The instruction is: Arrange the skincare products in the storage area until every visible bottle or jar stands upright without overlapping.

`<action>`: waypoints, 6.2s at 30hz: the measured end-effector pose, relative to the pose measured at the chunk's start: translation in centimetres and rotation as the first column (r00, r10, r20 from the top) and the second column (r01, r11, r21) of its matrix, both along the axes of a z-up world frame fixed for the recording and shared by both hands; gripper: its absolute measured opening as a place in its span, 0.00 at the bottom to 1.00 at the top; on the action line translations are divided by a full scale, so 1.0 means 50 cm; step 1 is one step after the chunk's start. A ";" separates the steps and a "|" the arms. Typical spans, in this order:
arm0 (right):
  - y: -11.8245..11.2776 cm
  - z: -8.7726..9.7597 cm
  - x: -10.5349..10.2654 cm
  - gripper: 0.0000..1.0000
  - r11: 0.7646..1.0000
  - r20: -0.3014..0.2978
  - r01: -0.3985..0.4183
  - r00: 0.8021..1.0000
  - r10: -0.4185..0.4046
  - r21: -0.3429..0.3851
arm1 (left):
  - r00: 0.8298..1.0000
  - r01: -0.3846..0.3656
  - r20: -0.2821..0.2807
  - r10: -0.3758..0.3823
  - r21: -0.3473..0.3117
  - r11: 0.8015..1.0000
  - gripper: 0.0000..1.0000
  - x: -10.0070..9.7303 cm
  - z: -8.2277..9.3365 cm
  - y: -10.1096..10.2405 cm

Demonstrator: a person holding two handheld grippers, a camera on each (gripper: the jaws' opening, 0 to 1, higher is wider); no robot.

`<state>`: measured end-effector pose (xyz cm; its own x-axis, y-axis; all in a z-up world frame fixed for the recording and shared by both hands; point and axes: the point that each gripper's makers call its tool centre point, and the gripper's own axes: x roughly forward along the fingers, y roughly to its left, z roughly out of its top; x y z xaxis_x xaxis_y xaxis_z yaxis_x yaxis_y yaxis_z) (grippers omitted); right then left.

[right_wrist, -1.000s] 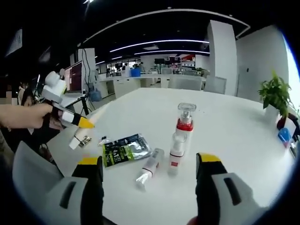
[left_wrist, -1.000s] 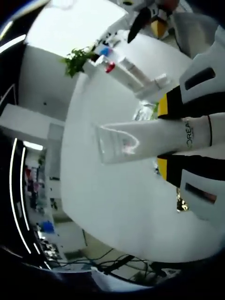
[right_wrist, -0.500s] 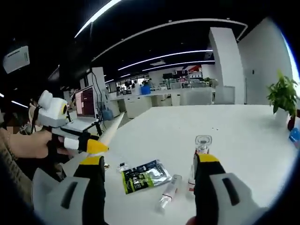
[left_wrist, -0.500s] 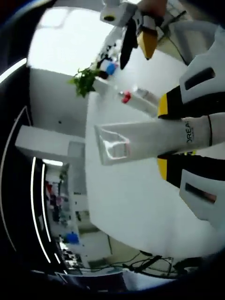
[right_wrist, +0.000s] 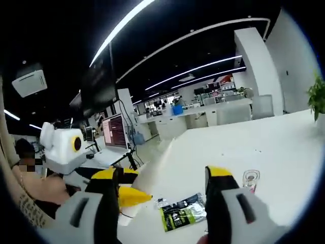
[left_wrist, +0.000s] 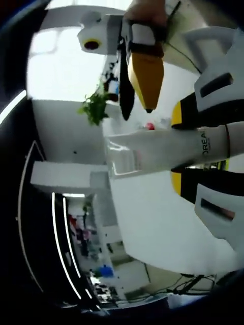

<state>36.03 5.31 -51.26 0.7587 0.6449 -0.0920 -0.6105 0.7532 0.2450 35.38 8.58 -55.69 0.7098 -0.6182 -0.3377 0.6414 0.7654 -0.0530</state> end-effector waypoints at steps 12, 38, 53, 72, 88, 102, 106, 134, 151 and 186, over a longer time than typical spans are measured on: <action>-0.017 0.046 0.022 0.36 0.997 -0.012 -0.021 1.000 0.022 0.072 | 0.990 0.078 0.116 -0.083 0.049 0.996 0.26 -0.007 0.043 -0.057; 0.001 0.087 -0.024 0.09 0.972 0.089 -0.222 0.973 0.215 0.077 | 0.929 0.370 0.052 -0.366 -0.142 0.918 0.33 -0.041 0.085 -0.092; 0.009 0.128 -0.140 0.09 0.806 0.177 -0.592 0.795 0.580 0.015 | 0.662 0.746 -0.011 -0.750 -0.092 0.660 0.19 -0.146 0.107 -0.152; -0.025 0.062 -0.118 0.16 0.849 0.131 -0.528 0.840 0.527 -0.025 | 0.676 0.737 -0.068 -0.733 0.066 0.673 0.12 -0.123 0.026 -0.185; -0.185 -0.037 -0.071 0.42 0.992 0.056 -0.122 0.991 0.120 0.034 | 0.751 0.660 -0.047 -0.658 0.088 0.747 0.12 0.031 -0.043 -0.205; -0.225 -0.104 -0.101 0.40 0.996 -0.019 -0.021 1.000 0.023 0.086 | 0.786 0.616 -0.058 -0.615 0.152 0.773 0.12 0.206 -0.182 -0.257; -0.239 -0.110 -0.100 0.39 0.996 -0.030 0.004 1.000 -0.001 0.095 | 0.796 0.605 -0.083 -0.599 0.140 0.784 0.12 0.230 -0.212 -0.266; -0.248 -0.120 -0.093 0.39 0.995 -0.062 0.027 0.998 -0.021 0.093 | 0.744 0.668 -0.122 -0.657 0.108 0.736 0.14 0.186 -0.263 -0.270; -0.248 -0.118 -0.093 0.39 0.995 -0.063 0.029 0.998 -0.024 0.091 | 0.755 0.655 -0.127 -0.643 0.126 0.745 0.18 0.193 -0.253 -0.278; -0.209 -0.108 -0.092 0.39 0.995 -0.042 -0.034 0.998 0.039 0.096 | 0.823 0.564 -0.151 -0.547 0.110 0.818 0.41 0.120 -0.227 -0.143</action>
<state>31.44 -5.13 -56.64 0.7311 0.6794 -0.0620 -0.6241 0.7027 0.3417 41.36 1.45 -67.06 0.2143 -0.8350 -0.5068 0.9565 0.2846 -0.0645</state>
